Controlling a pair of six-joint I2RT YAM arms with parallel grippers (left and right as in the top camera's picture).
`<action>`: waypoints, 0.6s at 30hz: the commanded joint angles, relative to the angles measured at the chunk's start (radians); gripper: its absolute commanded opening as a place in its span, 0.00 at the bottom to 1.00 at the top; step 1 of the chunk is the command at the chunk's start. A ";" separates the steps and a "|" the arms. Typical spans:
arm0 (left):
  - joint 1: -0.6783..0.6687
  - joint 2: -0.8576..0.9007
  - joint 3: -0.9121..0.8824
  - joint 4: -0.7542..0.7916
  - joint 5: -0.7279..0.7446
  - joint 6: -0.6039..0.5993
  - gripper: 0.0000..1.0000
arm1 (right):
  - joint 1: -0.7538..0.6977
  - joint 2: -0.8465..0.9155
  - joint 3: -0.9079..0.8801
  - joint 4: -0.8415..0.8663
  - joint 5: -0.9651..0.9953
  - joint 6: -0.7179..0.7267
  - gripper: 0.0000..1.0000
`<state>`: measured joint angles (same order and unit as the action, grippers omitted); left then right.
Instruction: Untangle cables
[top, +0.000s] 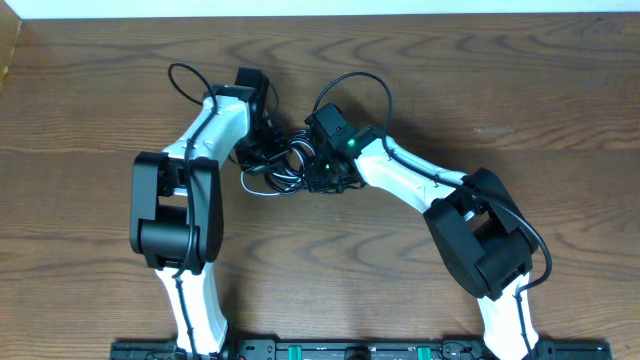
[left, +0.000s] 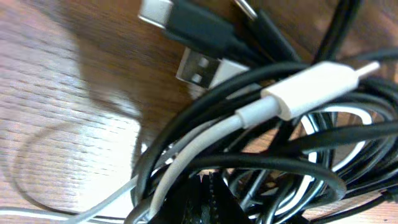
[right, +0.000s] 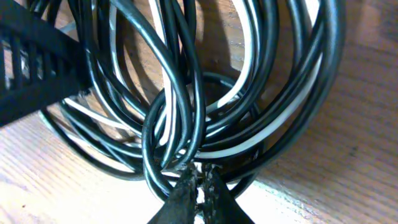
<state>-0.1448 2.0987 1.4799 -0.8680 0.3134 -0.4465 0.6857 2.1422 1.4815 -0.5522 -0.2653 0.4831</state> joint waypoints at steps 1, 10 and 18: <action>0.039 0.013 0.007 -0.006 -0.032 -0.034 0.08 | 0.011 0.007 -0.038 -0.024 -0.035 0.010 0.08; 0.043 0.013 0.001 -0.005 -0.032 -0.045 0.08 | 0.033 0.007 -0.027 -0.043 -0.059 -0.049 0.13; 0.043 0.013 0.001 -0.005 -0.032 -0.045 0.08 | 0.035 0.007 0.080 -0.089 -0.043 -0.148 0.14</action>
<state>-0.1177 2.0987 1.4799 -0.8730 0.3202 -0.4755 0.7143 2.1422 1.5242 -0.6334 -0.3180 0.3935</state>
